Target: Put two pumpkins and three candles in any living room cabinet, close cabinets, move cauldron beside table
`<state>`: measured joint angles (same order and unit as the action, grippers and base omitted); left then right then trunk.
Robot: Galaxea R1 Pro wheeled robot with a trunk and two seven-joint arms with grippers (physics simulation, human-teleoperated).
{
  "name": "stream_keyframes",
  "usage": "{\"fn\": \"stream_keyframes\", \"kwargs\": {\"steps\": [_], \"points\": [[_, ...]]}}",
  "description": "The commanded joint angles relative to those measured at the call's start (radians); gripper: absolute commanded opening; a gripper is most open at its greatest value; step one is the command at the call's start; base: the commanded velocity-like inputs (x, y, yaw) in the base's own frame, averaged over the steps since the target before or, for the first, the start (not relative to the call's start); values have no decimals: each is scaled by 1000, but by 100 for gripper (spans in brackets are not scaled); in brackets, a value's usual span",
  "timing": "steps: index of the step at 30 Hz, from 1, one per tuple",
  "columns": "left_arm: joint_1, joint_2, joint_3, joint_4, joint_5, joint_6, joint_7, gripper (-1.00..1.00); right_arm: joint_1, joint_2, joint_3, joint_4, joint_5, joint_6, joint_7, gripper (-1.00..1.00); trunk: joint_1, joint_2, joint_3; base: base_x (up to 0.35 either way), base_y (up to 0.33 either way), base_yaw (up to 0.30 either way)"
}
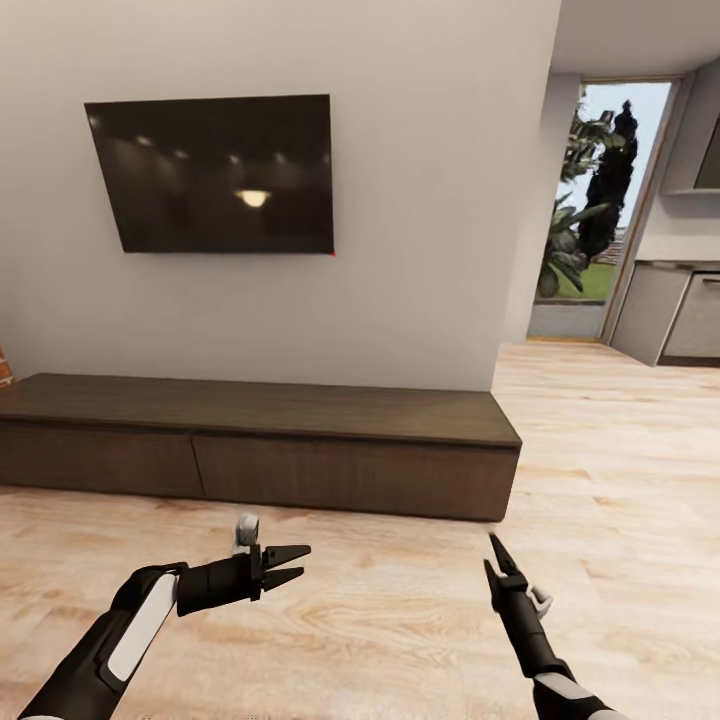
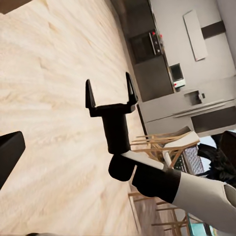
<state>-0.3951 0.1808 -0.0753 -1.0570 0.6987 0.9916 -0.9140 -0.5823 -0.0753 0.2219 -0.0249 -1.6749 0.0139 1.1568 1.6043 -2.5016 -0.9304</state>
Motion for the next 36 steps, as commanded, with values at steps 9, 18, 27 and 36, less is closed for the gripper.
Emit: {"fn": "stream_keyframes", "kwargs": {"steps": [9,18,27,36], "points": [[-1,0,-3,0,2,4,-2,100,-1,-3,9,0,-33,63,20,100,4,-3,-36,0,0,0],[-1,0,-3,0,2,4,-26,100,-1,-3,8,2,-34,113,82,100,8,-5,-71,0,0,0],[-1,0,-3,0,2,4,-28,100,-1,-3,8,2,-36,118,86,100,12,-7,-106,0,0,0],[-1,-3,-3,0,2,4,-29,100,-1,-3,8,2,-44,118,87,100,16,-9,-140,0,0,0]]}}
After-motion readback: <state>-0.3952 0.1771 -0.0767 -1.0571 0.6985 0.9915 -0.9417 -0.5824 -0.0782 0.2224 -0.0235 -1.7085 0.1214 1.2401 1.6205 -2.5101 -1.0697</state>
